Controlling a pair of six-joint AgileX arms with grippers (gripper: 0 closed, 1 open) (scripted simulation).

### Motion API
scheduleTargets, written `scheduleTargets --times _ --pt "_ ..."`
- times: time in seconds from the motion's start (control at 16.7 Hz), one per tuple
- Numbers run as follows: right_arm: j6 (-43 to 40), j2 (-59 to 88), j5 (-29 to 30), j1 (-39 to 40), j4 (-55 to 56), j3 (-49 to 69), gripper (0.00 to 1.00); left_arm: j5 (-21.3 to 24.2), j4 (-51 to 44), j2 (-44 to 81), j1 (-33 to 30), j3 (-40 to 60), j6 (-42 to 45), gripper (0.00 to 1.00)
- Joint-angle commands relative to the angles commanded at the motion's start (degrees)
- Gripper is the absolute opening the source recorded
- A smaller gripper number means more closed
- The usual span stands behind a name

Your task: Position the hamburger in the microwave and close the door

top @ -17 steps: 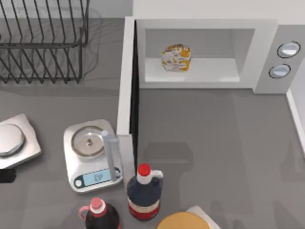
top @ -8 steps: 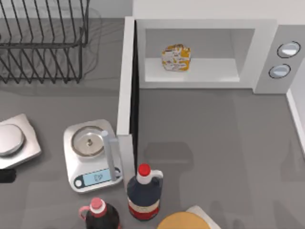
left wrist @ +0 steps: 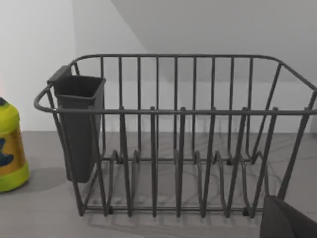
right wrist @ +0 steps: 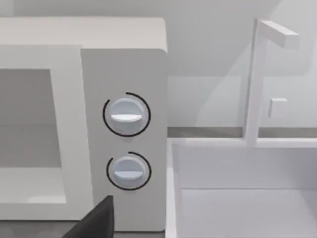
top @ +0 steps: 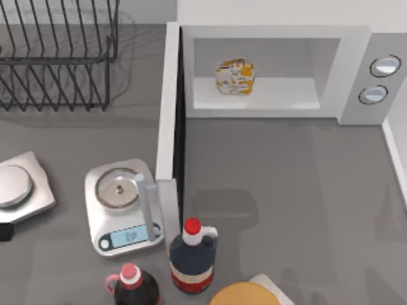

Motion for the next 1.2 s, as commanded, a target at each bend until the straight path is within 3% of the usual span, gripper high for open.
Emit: scheduleTargets --times 0.3,0.48,0.78,1.2 --pt "0.0 0.0 0.0 0.0 0.0 0.0 1.0 9.3 -2.8 1.1 9.3 3.9 0.0 0.0" --pt "0.0 0.0 0.0 0.0 0.0 0.0 1.0 12.0 -3.7 1.5 12.0 4.9 0.0 0.0" --pt "0.0 0.0 0.0 0.0 0.0 0.0 1.0 11.3 -2.7 2.1 11.3 4.7 0.1 0.0" --pt "0.0 0.0 0.0 0.0 0.0 0.0 1.0 4.7 6.7 10.9 4.6 4.0 0.2 0.0"
